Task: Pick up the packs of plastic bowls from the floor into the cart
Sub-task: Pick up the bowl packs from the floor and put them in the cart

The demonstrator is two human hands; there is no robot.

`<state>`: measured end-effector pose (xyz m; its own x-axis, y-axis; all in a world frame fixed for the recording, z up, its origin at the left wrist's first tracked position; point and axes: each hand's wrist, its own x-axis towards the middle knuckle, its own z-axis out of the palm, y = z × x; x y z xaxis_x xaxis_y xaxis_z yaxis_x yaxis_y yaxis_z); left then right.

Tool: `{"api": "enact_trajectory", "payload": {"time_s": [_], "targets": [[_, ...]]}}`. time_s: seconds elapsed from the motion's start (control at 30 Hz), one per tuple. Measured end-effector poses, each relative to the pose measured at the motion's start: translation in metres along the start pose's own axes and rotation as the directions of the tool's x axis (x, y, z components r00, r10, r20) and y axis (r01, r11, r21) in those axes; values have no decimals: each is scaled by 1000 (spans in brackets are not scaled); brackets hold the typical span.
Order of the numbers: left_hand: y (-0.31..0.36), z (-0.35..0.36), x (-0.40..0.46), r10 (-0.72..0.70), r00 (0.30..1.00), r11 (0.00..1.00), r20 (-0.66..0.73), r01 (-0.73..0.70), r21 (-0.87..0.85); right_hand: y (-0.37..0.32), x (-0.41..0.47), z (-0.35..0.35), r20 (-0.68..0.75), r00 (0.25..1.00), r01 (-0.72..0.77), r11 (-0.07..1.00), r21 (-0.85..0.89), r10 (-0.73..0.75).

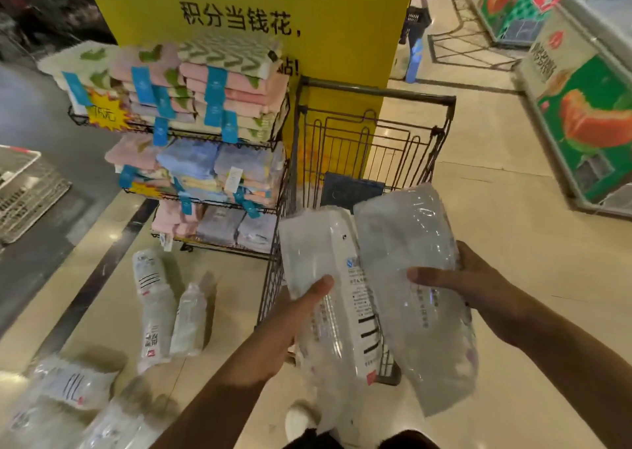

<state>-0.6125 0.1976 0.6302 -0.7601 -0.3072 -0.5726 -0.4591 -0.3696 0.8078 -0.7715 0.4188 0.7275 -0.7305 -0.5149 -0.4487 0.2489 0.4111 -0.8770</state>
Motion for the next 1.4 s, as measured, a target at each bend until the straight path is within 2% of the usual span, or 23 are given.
{"api": "enact_trajectory", "payload": {"time_s": [0.2, 0.33, 0.47, 0.63, 0.73, 0.9, 1.1, 1.17, 1.27, 1.33, 1.4], "targets": [[37, 3, 58, 22, 995, 994, -93, -32, -106, -35, 99, -11, 135, 991, 26, 997, -75, -16], [31, 8, 101, 1, 972, 978, -235, -50, -202, -39, 176, -16, 260, 965, 29, 977, -210, 27], [11, 34, 148, -162, 877, 935, -453, -11, -355, -27, 255, -19, 320, 947, 64, 949, -308, 40], [-1, 80, 192, -335, 748, 844, -573, -32, -535, -24, 333, -20, 343, 938, 119, 869, -479, 61], [-6, 100, 212, -344, 742, 807, -575, -79, -585, -15, 373, -21, 323, 941, 108, 821, -560, 97], [-23, 119, 253, -455, 711, 734, -536, -41, -678, 12, 417, -13, 302, 943, 114, 718, -687, 139], [-32, 124, 296, -470, 712, 687, -521, -75, -723, 26, 458, -6, 339, 935, 197, 637, -745, 107], [-32, 124, 304, -461, 739, 691, -492, -49, -721, 24, 461, -5, 332, 941, 236, 573, -785, 66], [-33, 121, 308, -406, 826, 706, -392, 12, -708, 30, 468, -8, 364, 931, 309, 458, -834, 35], [-34, 118, 306, -403, 852, 728, -336, 75, -682, 33, 463, -8, 377, 920, 291, 461, -839, 105], [-31, 117, 300, -419, 841, 750, -343, 108, -652, 38, 455, -10, 390, 906, 268, 491, -829, 165]]}}
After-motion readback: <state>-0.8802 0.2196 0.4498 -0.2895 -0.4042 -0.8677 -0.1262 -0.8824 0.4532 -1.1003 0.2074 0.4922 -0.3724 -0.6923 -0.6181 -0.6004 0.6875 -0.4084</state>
